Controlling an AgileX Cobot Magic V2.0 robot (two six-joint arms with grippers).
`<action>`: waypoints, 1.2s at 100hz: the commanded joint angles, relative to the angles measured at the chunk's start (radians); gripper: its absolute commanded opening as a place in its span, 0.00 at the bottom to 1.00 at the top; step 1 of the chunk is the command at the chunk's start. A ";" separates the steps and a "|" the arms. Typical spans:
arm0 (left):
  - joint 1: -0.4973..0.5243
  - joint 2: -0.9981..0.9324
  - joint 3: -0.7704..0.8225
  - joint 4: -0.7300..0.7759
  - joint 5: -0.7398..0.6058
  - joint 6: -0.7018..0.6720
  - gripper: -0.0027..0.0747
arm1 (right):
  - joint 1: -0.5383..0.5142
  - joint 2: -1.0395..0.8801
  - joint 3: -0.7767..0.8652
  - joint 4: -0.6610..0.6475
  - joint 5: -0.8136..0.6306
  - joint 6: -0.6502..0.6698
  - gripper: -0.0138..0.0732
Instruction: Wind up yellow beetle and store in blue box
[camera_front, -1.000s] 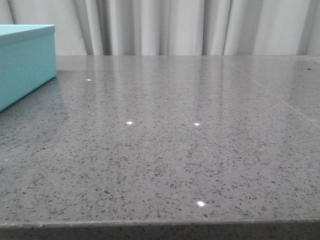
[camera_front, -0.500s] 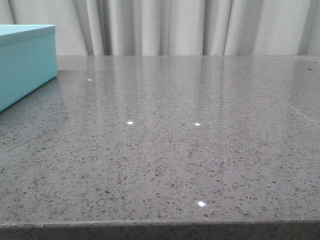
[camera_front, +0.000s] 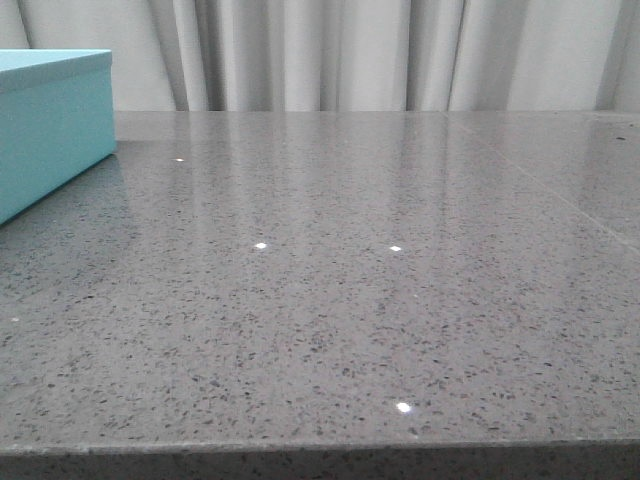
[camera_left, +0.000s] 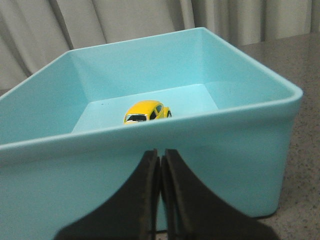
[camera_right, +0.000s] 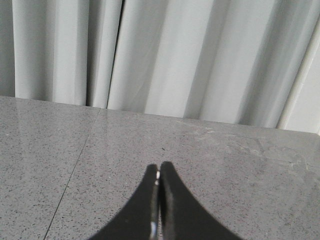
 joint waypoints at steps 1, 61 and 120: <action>-0.009 -0.030 0.003 0.025 -0.092 -0.014 0.01 | -0.007 0.009 -0.025 -0.063 -0.019 -0.002 0.03; -0.005 -0.091 0.049 0.104 -0.100 -0.138 0.01 | -0.007 0.009 -0.025 -0.062 -0.018 -0.002 0.03; -0.005 -0.091 0.049 0.104 -0.100 -0.138 0.01 | -0.007 0.009 -0.025 -0.062 -0.018 -0.002 0.03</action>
